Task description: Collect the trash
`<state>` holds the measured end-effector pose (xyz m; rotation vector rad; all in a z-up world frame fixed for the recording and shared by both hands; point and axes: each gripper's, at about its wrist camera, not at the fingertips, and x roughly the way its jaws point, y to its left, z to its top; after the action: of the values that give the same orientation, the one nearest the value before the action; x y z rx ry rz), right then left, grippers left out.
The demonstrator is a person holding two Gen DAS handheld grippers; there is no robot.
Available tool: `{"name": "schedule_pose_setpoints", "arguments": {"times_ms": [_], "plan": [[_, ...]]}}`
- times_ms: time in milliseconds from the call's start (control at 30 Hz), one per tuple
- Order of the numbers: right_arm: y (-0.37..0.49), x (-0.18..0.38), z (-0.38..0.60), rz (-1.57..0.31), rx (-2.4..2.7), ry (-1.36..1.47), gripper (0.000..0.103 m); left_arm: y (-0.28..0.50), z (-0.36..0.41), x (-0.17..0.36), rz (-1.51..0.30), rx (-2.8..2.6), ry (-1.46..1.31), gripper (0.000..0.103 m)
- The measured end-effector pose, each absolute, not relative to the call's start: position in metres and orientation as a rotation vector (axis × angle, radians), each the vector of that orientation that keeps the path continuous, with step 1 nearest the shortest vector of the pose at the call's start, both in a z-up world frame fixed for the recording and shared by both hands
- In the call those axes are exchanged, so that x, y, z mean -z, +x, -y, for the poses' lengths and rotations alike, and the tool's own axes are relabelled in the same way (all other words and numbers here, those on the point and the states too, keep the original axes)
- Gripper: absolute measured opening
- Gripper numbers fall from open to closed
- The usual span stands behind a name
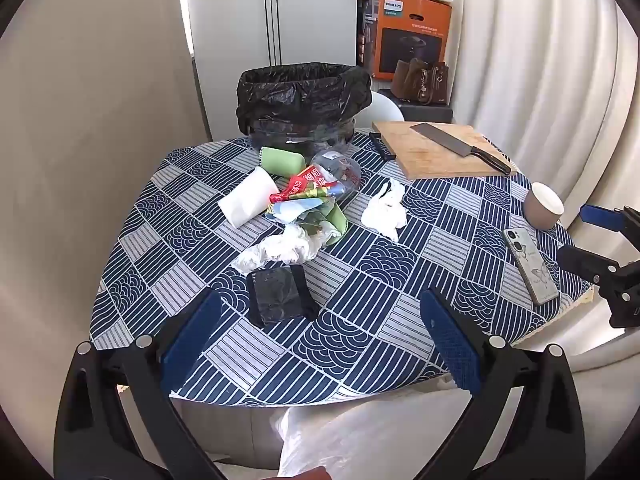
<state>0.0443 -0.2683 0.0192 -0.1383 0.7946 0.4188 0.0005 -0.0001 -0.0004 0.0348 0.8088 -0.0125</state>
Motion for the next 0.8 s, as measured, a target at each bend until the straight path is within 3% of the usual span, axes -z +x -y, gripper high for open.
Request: {"name": "schedule_pose_setpoints", "arguments": {"times_ms": [800], "plan": [[0.0391,-0.0219,0.2656,-0.781,-0.413,-0.149,0.095,-0.0035,-0.0012,-0.0004,-0.8,0.004,0.034,0.097]]}}
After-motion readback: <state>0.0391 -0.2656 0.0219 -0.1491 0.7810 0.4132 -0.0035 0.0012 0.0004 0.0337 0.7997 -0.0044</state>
